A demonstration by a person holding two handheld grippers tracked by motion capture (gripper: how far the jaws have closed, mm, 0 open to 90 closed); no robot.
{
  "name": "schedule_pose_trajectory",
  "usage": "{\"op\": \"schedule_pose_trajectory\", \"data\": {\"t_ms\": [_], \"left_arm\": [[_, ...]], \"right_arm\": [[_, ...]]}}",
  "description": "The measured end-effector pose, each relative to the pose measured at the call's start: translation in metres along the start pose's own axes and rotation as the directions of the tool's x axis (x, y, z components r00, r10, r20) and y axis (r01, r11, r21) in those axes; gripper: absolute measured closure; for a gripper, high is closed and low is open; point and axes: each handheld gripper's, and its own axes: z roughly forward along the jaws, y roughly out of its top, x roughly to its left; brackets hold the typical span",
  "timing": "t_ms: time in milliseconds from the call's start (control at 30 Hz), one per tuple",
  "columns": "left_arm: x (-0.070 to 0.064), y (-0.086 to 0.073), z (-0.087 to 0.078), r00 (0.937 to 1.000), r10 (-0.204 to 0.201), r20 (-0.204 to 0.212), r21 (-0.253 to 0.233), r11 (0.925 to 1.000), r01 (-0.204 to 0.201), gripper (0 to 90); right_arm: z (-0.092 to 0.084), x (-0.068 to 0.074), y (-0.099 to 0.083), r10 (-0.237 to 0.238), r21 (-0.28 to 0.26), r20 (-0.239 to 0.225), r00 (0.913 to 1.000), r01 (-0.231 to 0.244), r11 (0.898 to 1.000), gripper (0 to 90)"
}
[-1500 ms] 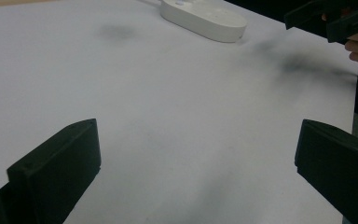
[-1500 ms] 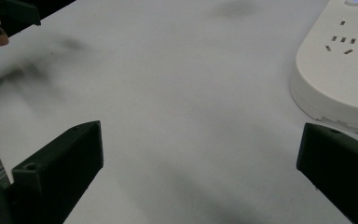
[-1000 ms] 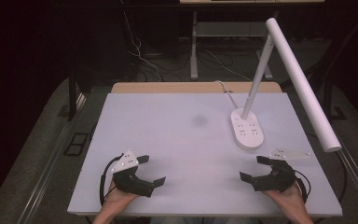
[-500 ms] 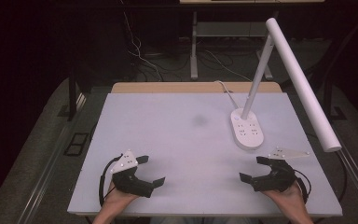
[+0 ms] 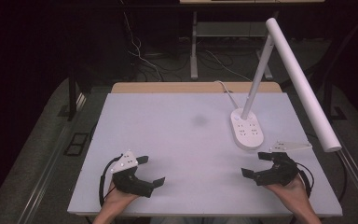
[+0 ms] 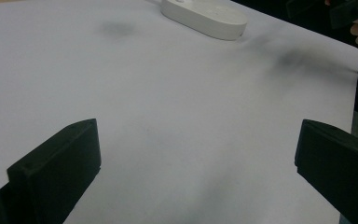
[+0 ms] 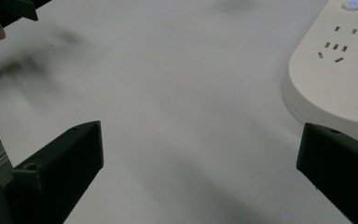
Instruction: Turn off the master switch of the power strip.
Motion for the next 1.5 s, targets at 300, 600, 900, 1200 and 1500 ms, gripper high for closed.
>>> {"op": "schedule_pose_trajectory", "data": {"t_ms": [300,600,900,1200,1500], "left_arm": [[0.0,0.0,0.0,1.0,-0.001,0.001,-0.001,1.0,0.001,0.0],[0.0,0.0,0.0,0.9999,-0.011,0.0,-0.006,0.9999,0.011,0.0],[0.001,0.0,0.0,0.9999,-0.012,-0.002,-0.005,0.9999,0.012,0.0],[0.001,0.0,-0.001,0.9999,-0.013,-0.005,-0.006,0.9999,0.013,0.0],[0.001,0.0,-0.001,0.9999,-0.01,-0.005,-0.004,0.9999,0.01,0.0]], "right_arm": [[-0.001,0.0,0.016,-0.018,0.01,0.004,0.9998,0.018,1.0,0.0],[0.001,-0.004,0.027,-0.027,0.028,0.01,0.9996,0.027,0.999,0.0],[0.005,-0.005,0.041,-0.043,0.041,0.019,0.9989,0.042,0.998,0.0],[0.01,-0.006,0.05,-0.053,0.052,0.025,0.9983,0.052,0.997,0.0],[0.015,-0.006,0.06,-0.072,0.064,0.029,0.997,0.07,0.996,0.0]]}}
